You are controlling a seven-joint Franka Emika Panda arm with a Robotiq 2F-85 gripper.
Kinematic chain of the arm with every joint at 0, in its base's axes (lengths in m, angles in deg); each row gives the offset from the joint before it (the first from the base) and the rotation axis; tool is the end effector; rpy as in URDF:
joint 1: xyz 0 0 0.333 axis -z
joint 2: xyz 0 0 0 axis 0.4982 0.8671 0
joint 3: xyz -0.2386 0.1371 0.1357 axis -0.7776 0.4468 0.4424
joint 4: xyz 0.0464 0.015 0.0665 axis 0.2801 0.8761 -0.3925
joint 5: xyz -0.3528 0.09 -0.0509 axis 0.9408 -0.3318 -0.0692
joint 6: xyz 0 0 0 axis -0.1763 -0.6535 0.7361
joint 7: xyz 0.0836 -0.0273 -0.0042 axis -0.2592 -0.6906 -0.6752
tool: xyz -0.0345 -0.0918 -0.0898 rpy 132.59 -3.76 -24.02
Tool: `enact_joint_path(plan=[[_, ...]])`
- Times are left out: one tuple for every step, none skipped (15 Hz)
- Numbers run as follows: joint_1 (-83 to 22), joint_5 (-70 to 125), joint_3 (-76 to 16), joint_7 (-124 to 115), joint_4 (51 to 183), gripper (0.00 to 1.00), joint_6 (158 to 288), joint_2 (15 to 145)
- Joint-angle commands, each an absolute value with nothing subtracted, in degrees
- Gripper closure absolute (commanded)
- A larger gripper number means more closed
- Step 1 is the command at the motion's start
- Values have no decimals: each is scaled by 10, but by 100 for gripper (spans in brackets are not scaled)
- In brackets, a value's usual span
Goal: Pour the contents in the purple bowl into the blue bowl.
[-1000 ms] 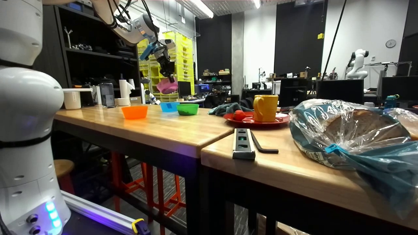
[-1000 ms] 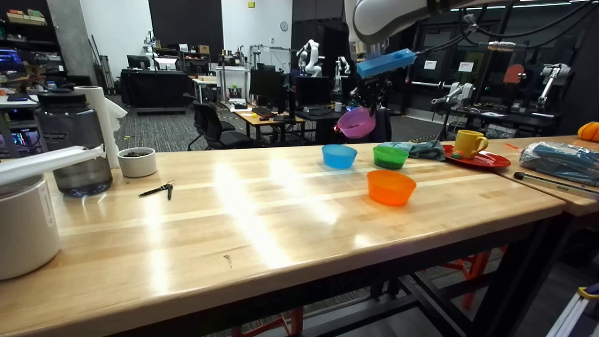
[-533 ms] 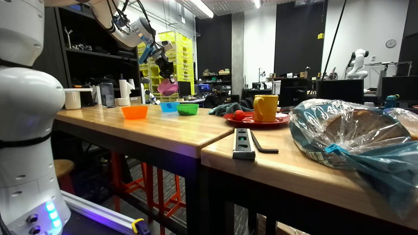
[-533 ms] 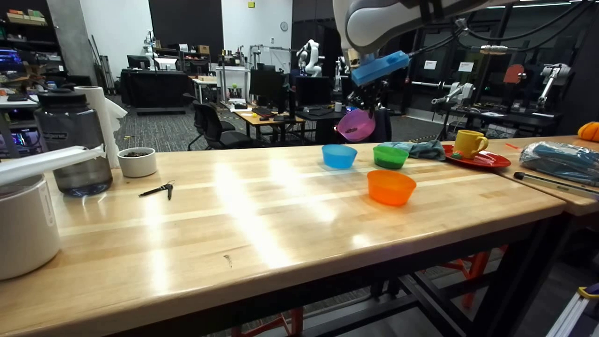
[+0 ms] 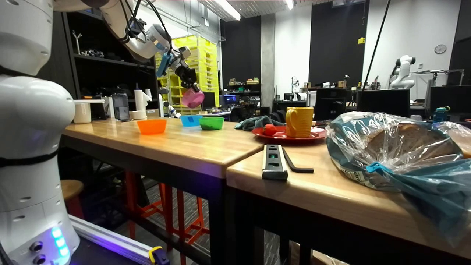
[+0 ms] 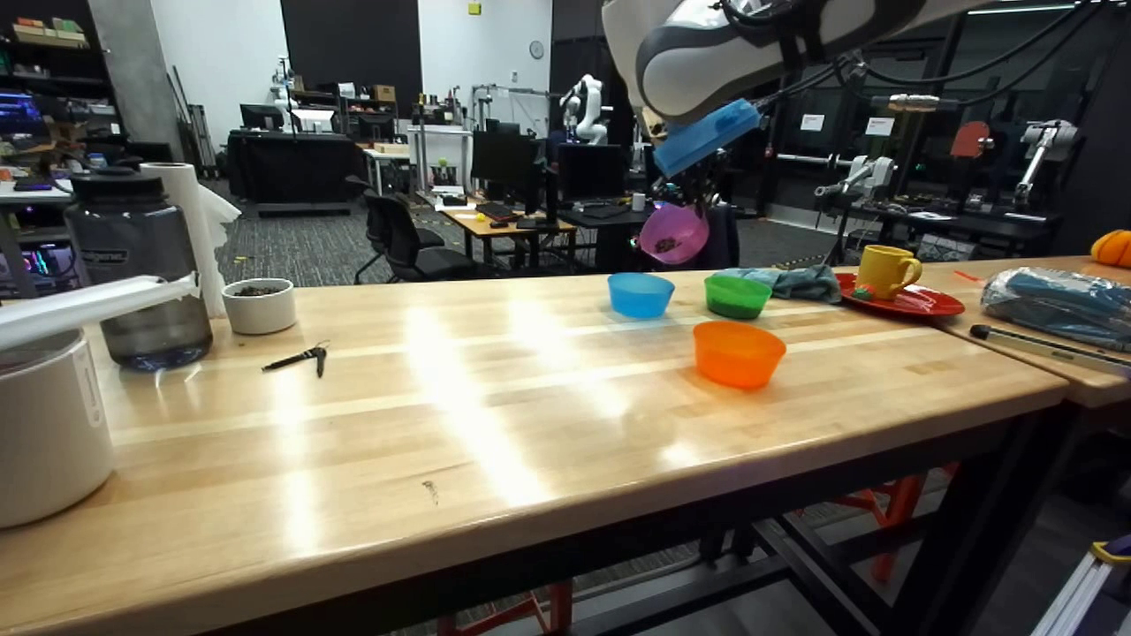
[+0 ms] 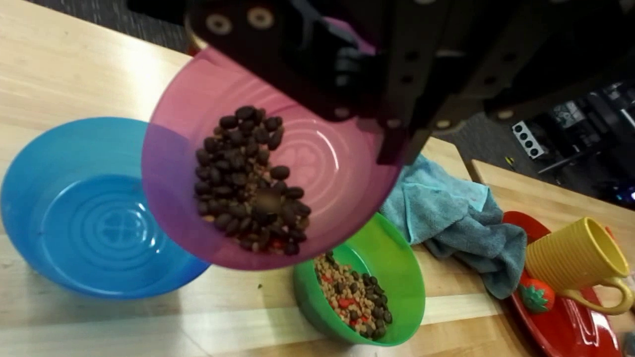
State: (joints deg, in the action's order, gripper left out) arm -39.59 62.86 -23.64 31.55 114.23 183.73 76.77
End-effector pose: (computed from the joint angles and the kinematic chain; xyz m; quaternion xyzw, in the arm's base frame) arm 0.5969 0.0463 0.4969 0.9279 -0.1801 0.0882 0.3143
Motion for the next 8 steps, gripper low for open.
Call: enact_joint_path(plan=[[-413, 669, -233, 337, 1122, 99, 1809, 783], [-416, 677, -232, 339, 1121, 99, 1804, 785], [-419, 685, -230, 342, 1123, 99, 1800, 786], [-423, 694, -229, 346, 1124, 99, 1797, 788], [-426, 701, -227, 348, 1124, 99, 1794, 790], [-429, 708, -225, 350, 1124, 99, 1791, 793], [-431, 718, -224, 354, 1124, 99, 1789, 796], [-434, 725, -223, 357, 1123, 99, 1786, 799]])
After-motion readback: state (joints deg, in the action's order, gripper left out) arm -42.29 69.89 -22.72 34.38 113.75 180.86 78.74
